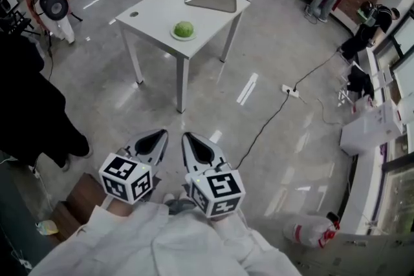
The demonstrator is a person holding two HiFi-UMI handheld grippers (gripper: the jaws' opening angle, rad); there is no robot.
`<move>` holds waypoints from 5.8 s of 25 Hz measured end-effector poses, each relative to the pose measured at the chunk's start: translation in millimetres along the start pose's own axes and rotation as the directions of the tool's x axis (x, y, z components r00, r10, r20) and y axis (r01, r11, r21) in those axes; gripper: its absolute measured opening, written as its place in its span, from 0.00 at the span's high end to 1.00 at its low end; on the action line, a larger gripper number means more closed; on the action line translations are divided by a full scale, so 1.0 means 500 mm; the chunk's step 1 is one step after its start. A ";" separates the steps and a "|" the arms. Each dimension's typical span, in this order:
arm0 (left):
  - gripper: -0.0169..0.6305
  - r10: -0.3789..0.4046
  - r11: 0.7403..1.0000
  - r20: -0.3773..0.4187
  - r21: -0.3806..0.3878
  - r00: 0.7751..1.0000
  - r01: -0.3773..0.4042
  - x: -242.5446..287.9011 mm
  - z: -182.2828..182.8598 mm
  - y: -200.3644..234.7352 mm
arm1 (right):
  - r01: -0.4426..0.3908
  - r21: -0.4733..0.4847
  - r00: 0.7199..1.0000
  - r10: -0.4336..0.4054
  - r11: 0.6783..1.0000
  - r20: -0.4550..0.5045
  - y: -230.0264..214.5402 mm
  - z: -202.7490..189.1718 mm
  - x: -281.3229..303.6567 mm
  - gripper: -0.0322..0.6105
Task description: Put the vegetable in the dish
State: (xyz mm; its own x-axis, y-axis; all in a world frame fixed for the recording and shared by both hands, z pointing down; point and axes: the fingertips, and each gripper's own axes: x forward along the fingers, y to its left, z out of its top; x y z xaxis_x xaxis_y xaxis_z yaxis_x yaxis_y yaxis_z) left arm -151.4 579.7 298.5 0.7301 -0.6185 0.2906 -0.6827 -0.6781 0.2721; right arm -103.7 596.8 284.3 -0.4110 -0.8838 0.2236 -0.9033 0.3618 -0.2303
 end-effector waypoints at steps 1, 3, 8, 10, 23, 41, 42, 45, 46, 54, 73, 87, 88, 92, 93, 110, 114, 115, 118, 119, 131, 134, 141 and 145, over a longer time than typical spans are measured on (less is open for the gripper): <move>0.96 -0.001 1.000 0.003 0.002 1.000 0.001 0.006 0.004 0.001 | 0.007 0.012 1.000 -0.007 1.000 0.008 -0.010 0.004 0.001 0.93; 0.96 -0.004 1.000 0.012 -0.002 1.000 0.004 0.020 0.015 0.002 | 0.006 0.016 1.000 -0.006 1.000 0.012 -0.027 0.012 0.001 0.93; 0.96 0.000 1.000 0.020 -0.030 1.000 0.000 0.053 0.017 -0.010 | -0.020 0.020 1.000 0.020 1.000 -0.002 -0.055 0.013 0.003 0.93; 0.96 0.008 0.999 0.008 -0.053 1.000 -0.008 0.066 -0.001 -0.014 | -0.031 0.027 0.999 0.031 0.999 -0.023 -0.068 0.000 0.004 0.93; 0.96 0.018 0.996 -0.048 -0.085 0.999 -0.022 0.169 -0.011 0.050 | -0.038 0.092 0.998 0.043 0.995 -0.046 -0.158 -0.012 0.088 0.93; 0.96 -0.104 0.994 -0.097 -0.037 0.990 0.100 0.476 0.191 0.369 | 0.053 0.109 0.999 -0.053 0.993 0.000 -0.331 0.151 0.515 0.93; 0.96 -0.108 0.994 -0.100 -0.034 0.989 0.105 0.489 0.198 0.383 | 0.059 0.108 0.998 -0.059 0.992 0.003 -0.336 0.158 0.531 0.93; 0.96 -0.138 0.990 -0.123 -0.034 0.983 0.135 0.528 0.204 0.404 | 0.081 0.108 0.997 -0.081 0.991 -0.004 -0.358 0.166 0.566 0.93; 0.96 -0.152 0.988 -0.137 -0.033 0.979 0.149 0.539 0.199 0.404 | 0.089 0.113 0.996 -0.088 0.990 -0.011 -0.366 0.164 0.575 0.93; 0.96 -0.159 0.986 -0.188 -0.076 0.969 0.147 0.595 0.174 0.440 | 0.103 0.104 0.994 -0.099 0.989 -0.050 -0.408 0.146 0.629 0.93; 0.96 -0.050 0.990 -0.149 -0.139 0.988 0.029 0.858 0.296 0.592 | 0.020 0.116 0.994 -0.007 0.993 -0.113 -0.641 0.230 0.858 0.93; 0.96 0.036 0.986 -0.140 -0.157 0.989 -0.058 0.994 0.361 0.649 | -0.088 0.118 0.982 0.106 0.989 -0.156 -0.742 0.277 0.980 0.93; 0.96 0.040 0.986 -0.141 -0.157 0.989 -0.063 0.997 0.361 0.651 | -0.093 0.117 0.981 0.111 0.989 -0.158 -0.744 0.277 0.985 0.93; 0.96 0.054 0.983 -0.148 -0.167 0.988 -0.079 0.996 0.359 0.667 | -0.104 0.124 0.977 0.124 0.987 -0.171 -0.741 0.269 0.999 0.93; 0.96 0.056 0.982 -0.150 -0.173 0.987 -0.082 0.994 0.359 0.672 | -0.103 0.127 0.977 0.125 0.987 -0.175 -0.739 0.268 1.001 0.93; 0.96 -0.020 0.975 -0.204 -0.221 0.979 -0.026 0.954 0.346 0.723 | -0.005 0.185 0.978 0.044 0.983 -0.206 -0.716 0.246 1.018 0.93; 0.96 -0.035 0.971 -0.228 -0.236 0.973 -0.021 0.962 0.334 0.728 | 0.012 0.192 0.973 0.033 0.981 -0.228 -0.725 0.233 1.023 0.93; 0.96 -0.034 0.970 -0.232 -0.242 0.972 -0.024 0.964 0.330 0.731 | 0.015 0.197 0.971 0.032 0.980 -0.236 -0.726 0.227 1.025 0.93; 0.96 -0.033 0.964 -0.243 -0.265 0.969 -0.033 0.970 0.319 0.740 | 0.019 0.217 0.964 0.039 0.976 -0.262 -0.725 0.206 1.034 0.93; 0.96 -0.037 0.961 -0.246 -0.275 0.969 -0.033 0.973 0.314 0.743 | 0.019 0.222 0.962 0.043 0.975 -0.269 -0.724 0.199 1.039 0.93; 0.96 -0.020 0.932 -0.317 -0.349 0.948 -0.097 0.972 0.240 0.798 | 0.044 0.233 0.935 0.042 0.971 -0.353 -0.736 0.128 1.058 0.93; 0.96 -0.012 0.920 -0.344 -0.372 0.939 -0.125 0.969 0.213 0.810 | 0.050 0.240 0.925 0.046 0.970 -0.378 -0.742 0.110 1.063 0.93; 0.96 0.011 0.905 -0.387 -0.387 0.922 -0.174 0.964 0.170 0.843 | 0.094 0.263 0.911 0.023 0.960 -0.412 -0.755 0.081 1.082 0.93; 0.96 0.012 0.892 -0.373 -0.416 0.928 -0.179 0.963 0.159 0.860 | 0.142 0.245 0.901 -0.023 0.959 -0.433 -0.772 0.062 1.083 0.93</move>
State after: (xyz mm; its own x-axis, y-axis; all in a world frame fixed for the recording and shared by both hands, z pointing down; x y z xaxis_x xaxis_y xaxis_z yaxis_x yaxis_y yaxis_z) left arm -91.0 -41.0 482.6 0.6583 -0.4335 0.6154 -0.7514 -0.3288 0.5722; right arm 26.0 -30.7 465.2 -0.4028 -0.6764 0.6167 -0.8946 0.1485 -0.4214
